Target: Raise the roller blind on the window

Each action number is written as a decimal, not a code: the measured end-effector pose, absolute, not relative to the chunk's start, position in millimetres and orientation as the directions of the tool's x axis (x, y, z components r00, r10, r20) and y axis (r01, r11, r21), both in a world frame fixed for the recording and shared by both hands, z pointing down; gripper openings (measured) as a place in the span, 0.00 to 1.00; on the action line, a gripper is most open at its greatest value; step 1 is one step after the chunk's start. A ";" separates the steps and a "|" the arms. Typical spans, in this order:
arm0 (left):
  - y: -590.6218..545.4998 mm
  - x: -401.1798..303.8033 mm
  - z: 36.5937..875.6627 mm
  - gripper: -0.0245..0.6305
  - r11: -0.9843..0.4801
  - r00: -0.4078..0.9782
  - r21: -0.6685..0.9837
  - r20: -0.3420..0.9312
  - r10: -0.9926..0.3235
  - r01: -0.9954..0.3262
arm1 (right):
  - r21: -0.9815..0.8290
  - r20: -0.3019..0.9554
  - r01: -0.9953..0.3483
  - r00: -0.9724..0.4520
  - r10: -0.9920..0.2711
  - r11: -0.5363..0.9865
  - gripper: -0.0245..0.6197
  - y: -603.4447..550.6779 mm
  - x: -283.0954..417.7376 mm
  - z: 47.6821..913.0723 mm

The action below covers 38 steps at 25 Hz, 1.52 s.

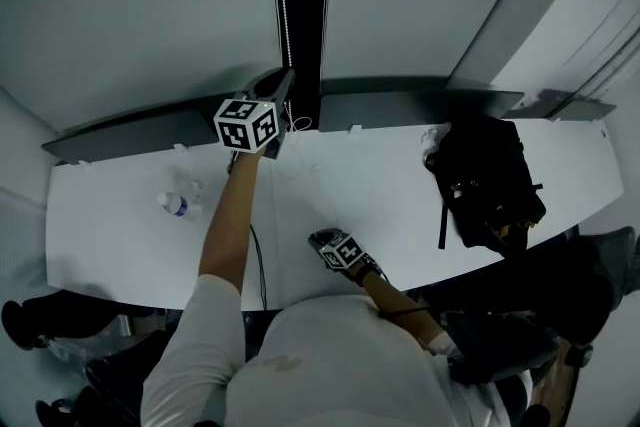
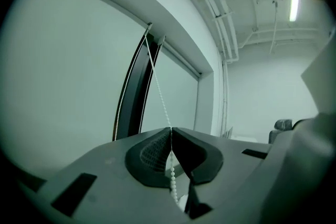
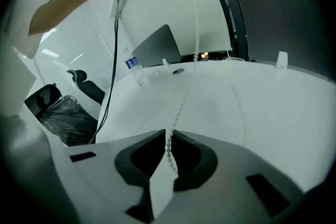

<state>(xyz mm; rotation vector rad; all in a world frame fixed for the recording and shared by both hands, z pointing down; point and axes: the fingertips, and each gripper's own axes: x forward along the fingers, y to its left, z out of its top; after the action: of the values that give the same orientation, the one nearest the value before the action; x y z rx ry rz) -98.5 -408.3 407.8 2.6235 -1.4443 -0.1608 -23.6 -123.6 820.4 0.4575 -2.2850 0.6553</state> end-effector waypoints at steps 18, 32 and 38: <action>-364.5 -107.1 511.5 0.05 -0.406 0.412 0.101 0.046 -0.910 -0.908 | -0.347 0.423 -0.682 -0.726 -0.542 0.644 0.17 -241.9 50.7 700.1; -256.5 -73.1 528.3 0.05 -0.450 0.468 0.205 0.047 -0.882 -0.869 | -0.397 -0.129 -0.408 -0.862 -0.490 0.822 0.17 -350.0 -37.2 433.6; -240.1 -70.1 515.5 0.05 -0.462 0.476 0.214 0.014 -0.879 -0.861 | -0.424 -0.182 -0.327 -0.882 -0.434 0.844 0.17 -413.2 -100.0 320.5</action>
<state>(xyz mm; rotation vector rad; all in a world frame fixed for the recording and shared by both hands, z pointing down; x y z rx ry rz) -70.1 -240.1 515.5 2.5296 -1.5097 -0.1451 -100.0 -413.2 320.5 0.6907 -3.2779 0.6705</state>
